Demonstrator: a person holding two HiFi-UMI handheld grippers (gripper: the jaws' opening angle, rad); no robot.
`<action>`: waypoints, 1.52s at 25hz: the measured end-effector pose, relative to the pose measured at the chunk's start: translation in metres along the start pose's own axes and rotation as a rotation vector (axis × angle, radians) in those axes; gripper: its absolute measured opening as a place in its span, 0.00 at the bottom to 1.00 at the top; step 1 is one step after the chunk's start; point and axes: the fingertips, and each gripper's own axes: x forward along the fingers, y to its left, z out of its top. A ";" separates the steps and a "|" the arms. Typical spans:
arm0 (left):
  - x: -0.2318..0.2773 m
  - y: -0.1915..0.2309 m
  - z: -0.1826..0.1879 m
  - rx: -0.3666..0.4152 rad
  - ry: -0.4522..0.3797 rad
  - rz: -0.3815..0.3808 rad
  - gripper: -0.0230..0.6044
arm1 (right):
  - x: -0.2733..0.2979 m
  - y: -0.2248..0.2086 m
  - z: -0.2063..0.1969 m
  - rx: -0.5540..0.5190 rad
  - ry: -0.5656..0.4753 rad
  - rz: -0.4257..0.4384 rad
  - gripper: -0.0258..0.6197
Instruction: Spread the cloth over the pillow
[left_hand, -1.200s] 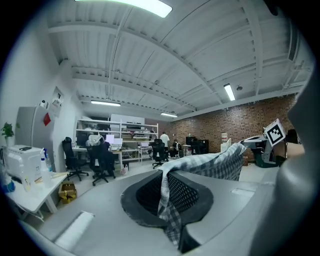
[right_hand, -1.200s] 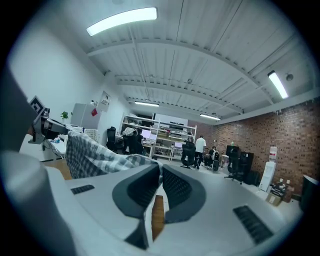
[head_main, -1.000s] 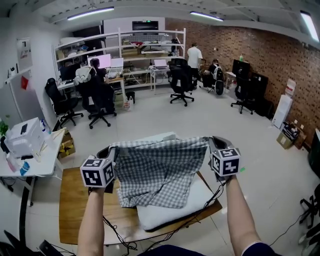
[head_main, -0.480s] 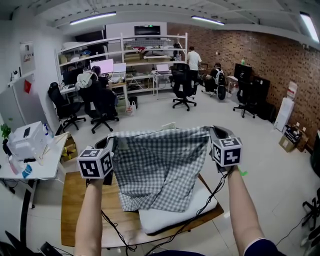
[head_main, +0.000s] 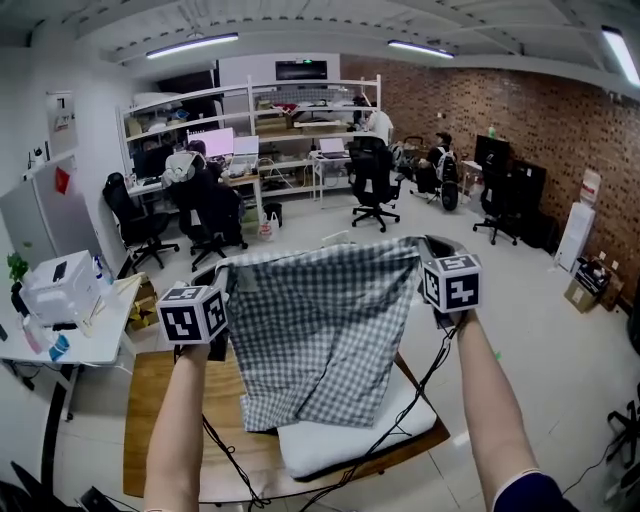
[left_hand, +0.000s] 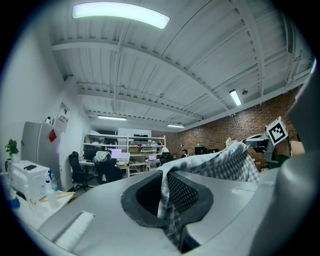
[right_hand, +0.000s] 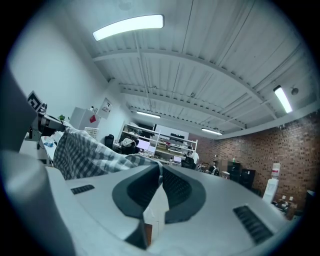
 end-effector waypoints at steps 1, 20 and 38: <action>0.002 0.000 0.003 0.001 -0.002 0.004 0.05 | 0.003 -0.002 0.003 0.001 -0.004 0.001 0.09; -0.049 -0.035 0.052 0.054 -0.061 0.068 0.05 | -0.032 -0.026 0.039 0.013 -0.116 0.028 0.09; -0.218 -0.080 0.072 0.072 -0.128 0.006 0.05 | -0.216 -0.004 0.061 0.030 -0.153 -0.051 0.09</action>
